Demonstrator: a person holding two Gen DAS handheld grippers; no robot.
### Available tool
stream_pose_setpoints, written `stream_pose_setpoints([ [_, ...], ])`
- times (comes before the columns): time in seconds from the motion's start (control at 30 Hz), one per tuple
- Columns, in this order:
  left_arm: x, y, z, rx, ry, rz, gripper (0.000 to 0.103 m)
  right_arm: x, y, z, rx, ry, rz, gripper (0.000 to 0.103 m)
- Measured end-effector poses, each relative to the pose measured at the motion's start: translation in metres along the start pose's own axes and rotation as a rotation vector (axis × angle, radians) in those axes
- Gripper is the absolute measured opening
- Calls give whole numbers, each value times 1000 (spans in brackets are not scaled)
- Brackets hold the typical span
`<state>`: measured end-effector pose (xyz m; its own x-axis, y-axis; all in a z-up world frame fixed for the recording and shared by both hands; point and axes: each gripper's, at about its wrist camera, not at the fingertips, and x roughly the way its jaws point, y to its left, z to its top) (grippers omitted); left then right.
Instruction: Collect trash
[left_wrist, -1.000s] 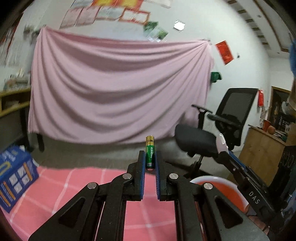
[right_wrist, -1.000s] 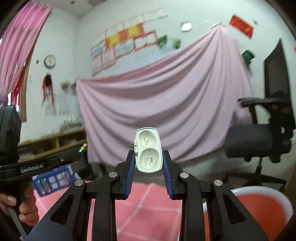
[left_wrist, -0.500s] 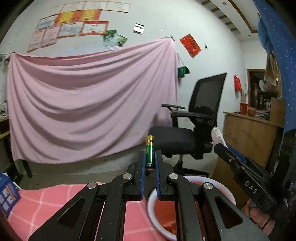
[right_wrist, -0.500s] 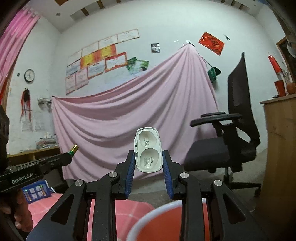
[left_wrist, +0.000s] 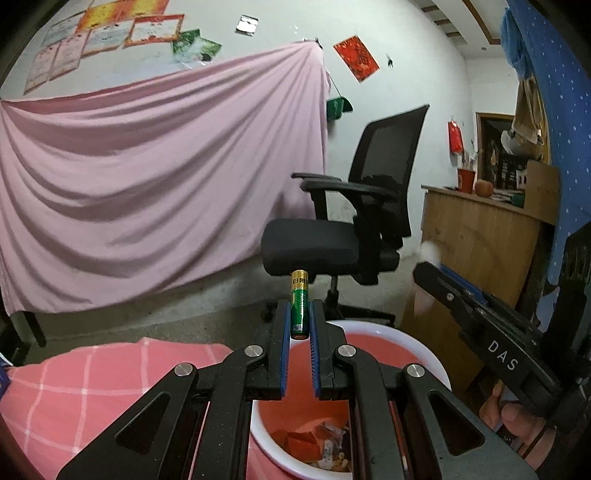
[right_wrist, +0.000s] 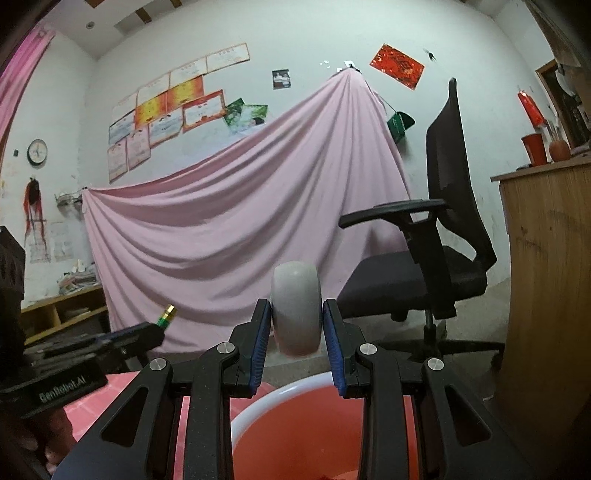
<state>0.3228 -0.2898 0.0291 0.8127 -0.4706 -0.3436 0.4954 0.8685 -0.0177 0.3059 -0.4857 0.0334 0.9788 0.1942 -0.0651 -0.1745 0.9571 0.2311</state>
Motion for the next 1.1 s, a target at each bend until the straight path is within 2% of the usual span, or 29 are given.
stream_pose_setpoints([
  [0.23, 16, -9, -10, -8, 68, -33, 7, 8, -4, -4, 7, 59, -2, 27],
  [0.47, 23, -12, -13, 0, 119, -54, 8, 8, -10, -7, 24, 78, -21, 27],
  [0.83, 15, -9, -12, -1, 105, -40, 8, 6, -10, -5, 30, 78, -35, 27],
  [1.0, 1, 1, -10, -26, 89, -1, 8, 0, -3, -3, 18, 66, -52, 27],
  [1.1, -8, 9, -9, -47, 85, 17, 8, -6, 2, 0, 13, 47, -59, 33],
])
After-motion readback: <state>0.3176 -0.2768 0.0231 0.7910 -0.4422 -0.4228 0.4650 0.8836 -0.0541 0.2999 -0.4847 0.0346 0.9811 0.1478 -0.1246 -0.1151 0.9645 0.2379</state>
